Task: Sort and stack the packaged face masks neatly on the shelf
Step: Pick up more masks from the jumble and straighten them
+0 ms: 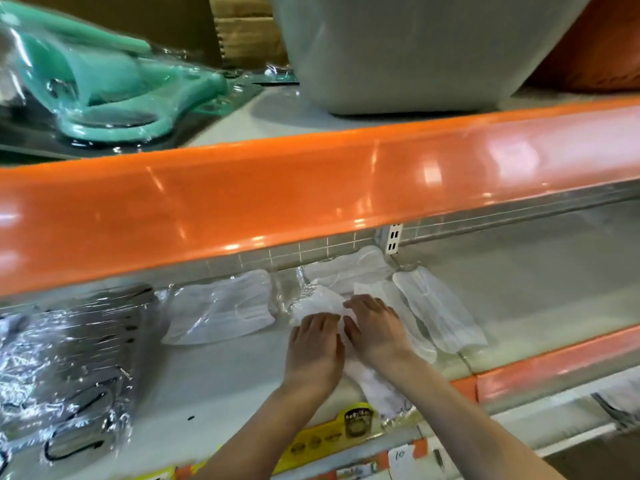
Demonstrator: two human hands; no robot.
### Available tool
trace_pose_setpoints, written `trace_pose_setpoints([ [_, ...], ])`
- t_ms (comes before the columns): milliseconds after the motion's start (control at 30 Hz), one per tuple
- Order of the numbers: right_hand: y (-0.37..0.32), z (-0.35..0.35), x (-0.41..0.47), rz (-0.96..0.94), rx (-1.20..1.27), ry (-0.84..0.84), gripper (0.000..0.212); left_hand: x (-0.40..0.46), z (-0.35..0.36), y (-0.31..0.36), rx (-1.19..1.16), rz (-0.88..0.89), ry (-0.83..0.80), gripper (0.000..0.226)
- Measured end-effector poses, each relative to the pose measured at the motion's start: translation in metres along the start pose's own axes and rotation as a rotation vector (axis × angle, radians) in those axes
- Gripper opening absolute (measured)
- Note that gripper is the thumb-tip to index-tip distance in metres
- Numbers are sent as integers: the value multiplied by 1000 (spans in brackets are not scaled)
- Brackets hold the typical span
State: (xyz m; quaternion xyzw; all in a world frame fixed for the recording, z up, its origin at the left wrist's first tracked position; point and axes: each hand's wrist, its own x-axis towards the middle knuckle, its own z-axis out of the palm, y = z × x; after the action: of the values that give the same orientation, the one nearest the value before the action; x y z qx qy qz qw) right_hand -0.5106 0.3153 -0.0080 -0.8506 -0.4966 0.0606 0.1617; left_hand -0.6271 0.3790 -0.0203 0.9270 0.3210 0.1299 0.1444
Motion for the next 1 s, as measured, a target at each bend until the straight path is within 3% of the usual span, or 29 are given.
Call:
trace_pose_setpoints([
  [167, 22, -6, -14, 126, -20, 24, 49, 3, 13, 26, -107, 17, -50, 38],
  [400, 29, 2, -16, 248, -41, -183, 79, 6, 31, 33, -196, -78, -1, 39],
  [500, 29, 5, -13, 232, -33, -161, 70, 2, 40, 32, -225, -91, 72, 44],
  [733, 30, 10, -17, 47, -35, -5, 27, 3, 46, 30, -333, -44, 214, 17],
  [833, 32, 2, -19, 13, 47, 77, 23, 3, 29, 39, -592, -278, 159, 23],
  [1000, 25, -1, -21, -143, 68, 229, 21, 8, -3, 41, -1379, -659, 226, 25],
])
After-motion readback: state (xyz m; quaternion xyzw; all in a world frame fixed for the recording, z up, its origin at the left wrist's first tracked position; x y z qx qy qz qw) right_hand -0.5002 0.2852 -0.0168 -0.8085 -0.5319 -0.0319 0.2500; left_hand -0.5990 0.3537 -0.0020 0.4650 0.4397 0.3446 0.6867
